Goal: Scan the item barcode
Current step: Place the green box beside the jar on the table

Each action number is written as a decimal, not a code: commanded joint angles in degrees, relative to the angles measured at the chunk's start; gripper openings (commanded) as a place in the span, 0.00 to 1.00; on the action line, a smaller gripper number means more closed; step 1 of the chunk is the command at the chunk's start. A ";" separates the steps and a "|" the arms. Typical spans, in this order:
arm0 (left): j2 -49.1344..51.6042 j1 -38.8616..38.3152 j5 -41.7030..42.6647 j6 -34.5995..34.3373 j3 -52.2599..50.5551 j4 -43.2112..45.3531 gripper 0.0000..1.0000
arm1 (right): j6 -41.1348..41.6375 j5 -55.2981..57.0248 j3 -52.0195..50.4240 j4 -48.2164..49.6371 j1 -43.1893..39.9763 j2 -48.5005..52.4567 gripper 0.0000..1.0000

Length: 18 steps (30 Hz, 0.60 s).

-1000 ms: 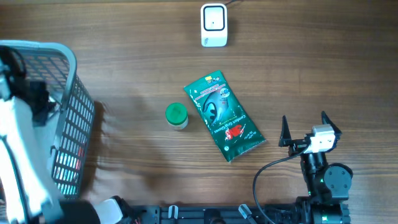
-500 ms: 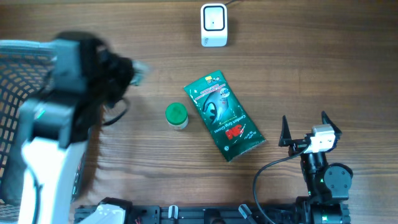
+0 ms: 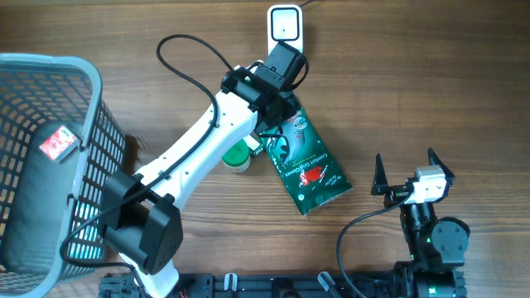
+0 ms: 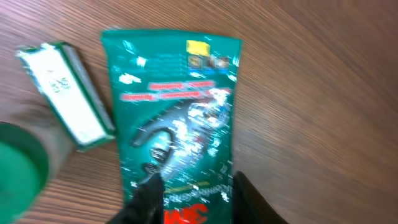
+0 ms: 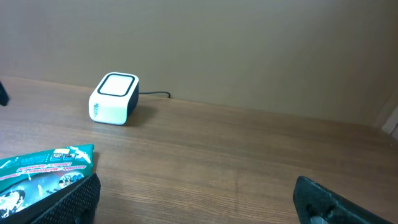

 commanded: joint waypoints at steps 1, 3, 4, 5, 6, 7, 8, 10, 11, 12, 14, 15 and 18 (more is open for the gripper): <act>-3.30 2.82 -8.07 0.63 1.38 -4.50 0.45 | -0.50 0.42 -0.35 0.20 0.11 -0.37 1.00; -7.15 4.96 -10.91 3.02 3.61 -7.45 0.74 | -0.48 0.42 -0.35 0.20 0.11 -0.37 1.00; -10.16 6.56 -11.10 6.69 5.18 -8.15 1.00 | -0.50 0.42 -0.35 0.20 0.11 -0.37 1.00; -13.14 8.11 -11.52 8.87 6.34 -8.63 1.00 | -0.48 0.39 -0.35 0.20 0.11 -0.37 1.00; -16.31 9.86 -12.50 9.64 7.04 -8.92 1.00 | -0.48 0.39 -0.35 0.20 0.11 -0.37 1.00; -19.50 11.85 -14.10 9.62 7.23 -8.92 1.00 | -0.48 0.42 -0.35 0.20 0.11 -0.37 1.00; -22.25 13.77 -15.37 9.62 7.23 -8.87 1.00 | -0.48 0.42 -0.35 0.20 0.11 -0.37 1.00; -28.89 19.69 -17.51 9.60 7.23 -9.35 1.00 | -0.48 0.42 -0.35 0.22 0.11 -0.37 1.00; -32.65 24.17 -18.14 9.60 7.23 -10.03 1.00 | -0.48 0.42 -0.35 0.22 0.11 -0.37 1.00; -34.75 27.30 -18.91 9.60 7.23 -10.51 1.00 | -0.50 0.42 -0.35 0.20 0.11 -0.37 1.00; -37.38 33.38 -22.56 9.60 7.23 -11.82 1.00 | -0.48 0.42 -0.35 0.20 0.11 -0.37 1.00; -38.07 37.13 -24.68 9.31 7.23 -12.72 1.00 | -0.48 0.42 -0.35 0.20 0.11 -0.37 1.00; -37.22 48.50 -23.45 7.87 7.19 -13.49 1.00 | -0.50 0.42 -0.35 0.22 0.11 -0.37 1.00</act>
